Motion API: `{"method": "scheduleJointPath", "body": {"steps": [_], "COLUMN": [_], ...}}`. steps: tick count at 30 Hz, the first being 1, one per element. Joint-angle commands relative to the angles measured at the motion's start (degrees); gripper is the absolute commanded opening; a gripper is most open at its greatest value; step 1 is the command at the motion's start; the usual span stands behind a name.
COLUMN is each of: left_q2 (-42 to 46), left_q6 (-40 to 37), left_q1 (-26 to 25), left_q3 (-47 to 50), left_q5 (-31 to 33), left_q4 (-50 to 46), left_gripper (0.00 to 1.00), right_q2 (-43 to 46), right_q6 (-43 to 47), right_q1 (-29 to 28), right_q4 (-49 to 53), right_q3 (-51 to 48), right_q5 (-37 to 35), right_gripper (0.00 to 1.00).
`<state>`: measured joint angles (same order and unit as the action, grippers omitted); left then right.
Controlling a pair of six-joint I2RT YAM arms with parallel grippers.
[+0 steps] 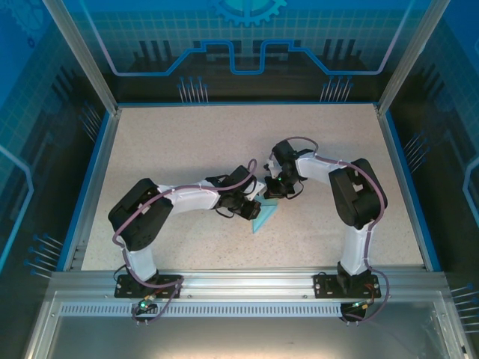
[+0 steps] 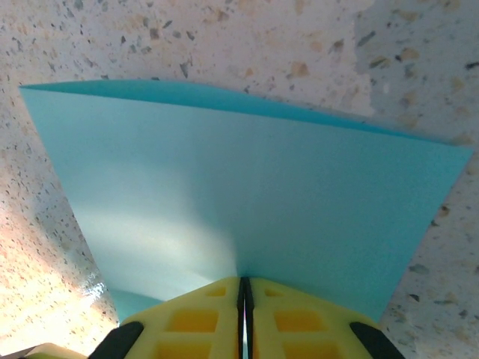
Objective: Fold a paper plane with a square sheet of paper (pick it up from the middle)
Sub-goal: Third fold the triangle at the center of the table.
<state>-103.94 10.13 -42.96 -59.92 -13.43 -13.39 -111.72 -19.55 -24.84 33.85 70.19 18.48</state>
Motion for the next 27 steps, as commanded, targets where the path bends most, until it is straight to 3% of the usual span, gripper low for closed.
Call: {"method": "scheduleJointPath", "body": {"steps": [1,8,15,27], "left_q2": [-0.56,-0.55,0.57,0.66], "left_q6": [-0.5,0.3,1.18,1.12], "left_q1": [0.45,0.48,0.48,0.5], "left_q3": [0.37,0.94,2.44,3.54], "left_q5": [-1.4,-1.41,-0.76,-0.57], "left_q4": [0.36,1.3,2.49,4.24], "left_gripper": [0.01,0.01,0.01,0.01], "right_q2": [3.17,13.5,22.36,31.02], "right_q6": [-2.13,-7.26,-12.57,-13.29], "right_q1": [-0.7,2.48,5.65,4.03], "right_q4": [-0.56,-3.95,-5.13,-7.39], "right_q3": [-0.06,-5.36,-13.53,-22.53], "right_q5": [2.12,1.15,-3.92,1.96], "right_gripper": [0.14,0.22,0.22,0.22]}}
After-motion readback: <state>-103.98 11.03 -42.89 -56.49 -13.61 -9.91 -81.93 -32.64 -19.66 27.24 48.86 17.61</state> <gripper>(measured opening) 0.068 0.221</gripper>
